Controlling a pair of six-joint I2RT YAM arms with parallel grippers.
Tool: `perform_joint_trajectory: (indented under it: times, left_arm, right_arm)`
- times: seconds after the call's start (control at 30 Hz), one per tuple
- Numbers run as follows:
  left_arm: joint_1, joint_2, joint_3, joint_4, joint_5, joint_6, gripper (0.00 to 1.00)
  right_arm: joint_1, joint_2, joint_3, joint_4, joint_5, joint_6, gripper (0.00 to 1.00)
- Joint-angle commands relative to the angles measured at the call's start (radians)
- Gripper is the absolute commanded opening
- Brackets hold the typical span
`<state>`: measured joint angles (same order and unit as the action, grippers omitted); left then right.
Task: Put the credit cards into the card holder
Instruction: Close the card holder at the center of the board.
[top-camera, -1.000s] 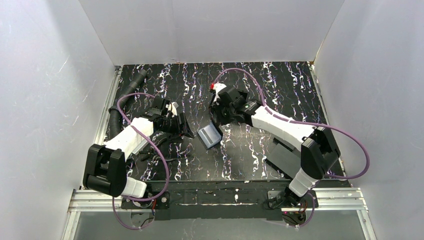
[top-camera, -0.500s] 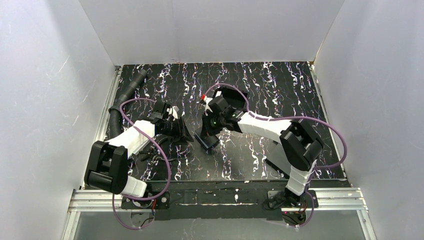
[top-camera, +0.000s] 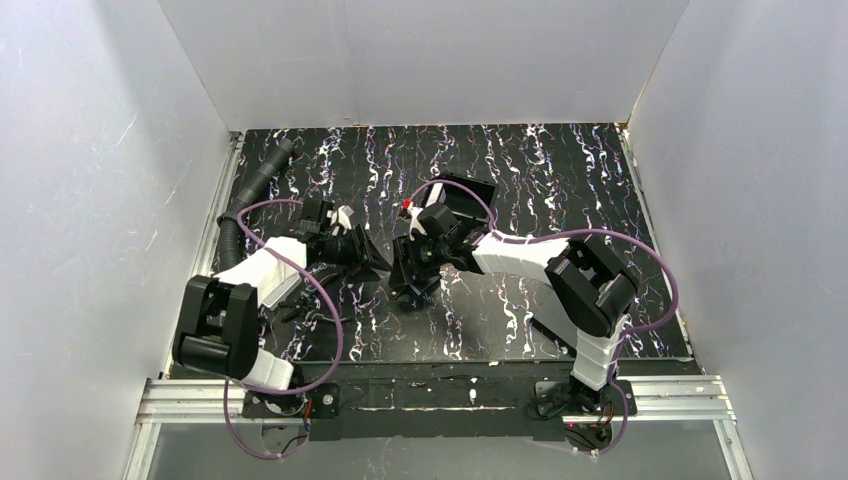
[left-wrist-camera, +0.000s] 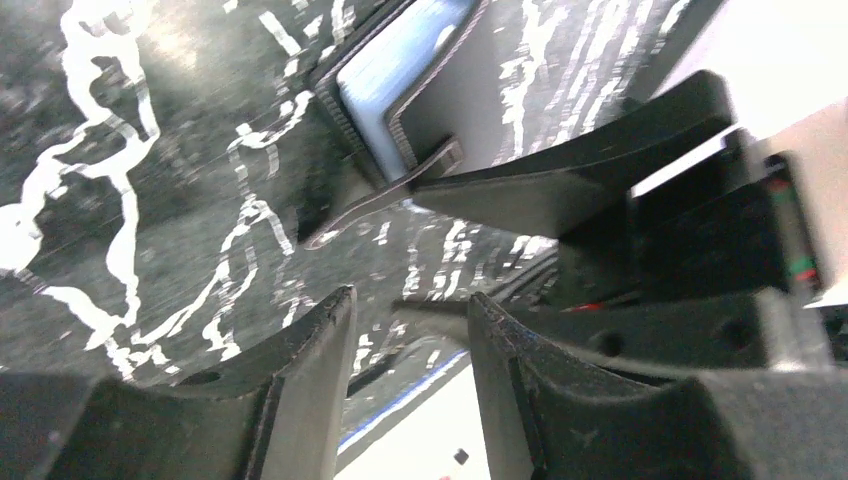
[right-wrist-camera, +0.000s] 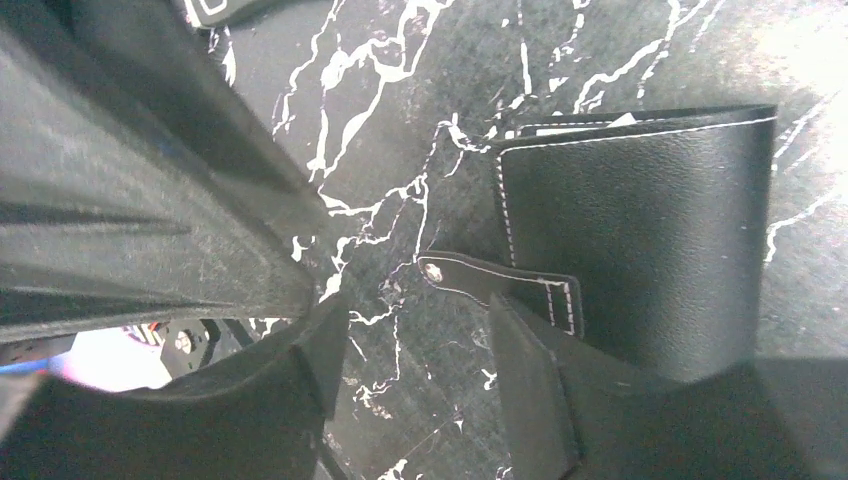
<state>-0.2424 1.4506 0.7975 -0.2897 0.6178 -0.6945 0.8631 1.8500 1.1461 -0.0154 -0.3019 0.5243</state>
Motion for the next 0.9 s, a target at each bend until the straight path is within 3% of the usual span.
perform_joint_trajectory:
  times: [0.0, 0.2, 0.43, 0.57, 0.67, 0.87]
  left_arm:
    - [0.005, 0.085, 0.096, 0.096, 0.129, -0.081, 0.44]
    - [0.004, 0.194, 0.224, 0.098, 0.124, -0.098, 0.37]
    - [0.027, 0.188, 0.19, 0.084, 0.096, -0.079, 0.37]
    - [0.035, 0.163, 0.155, 0.051, 0.091, -0.043, 0.37]
    - [0.047, 0.127, 0.108, 0.066, 0.093, -0.045, 0.38]
    - [0.071, 0.071, 0.043, 0.062, 0.111, -0.033, 0.38]
  right_arm:
    - [-0.013, -0.002, 0.008, -0.006, -0.076, -0.074, 0.65]
    - [-0.015, -0.069, 0.01, -0.065, -0.067, -0.137, 0.74]
    - [-0.015, -0.137, 0.11, -0.274, -0.055, -0.296, 0.78]
    - [-0.014, -0.185, 0.111, -0.339, 0.075, -0.445, 0.87]
    - [-0.012, -0.204, 0.053, -0.287, 0.194, -0.591, 0.95]
    - [0.034, -0.166, -0.015, -0.212, 0.333, -0.755, 0.98]
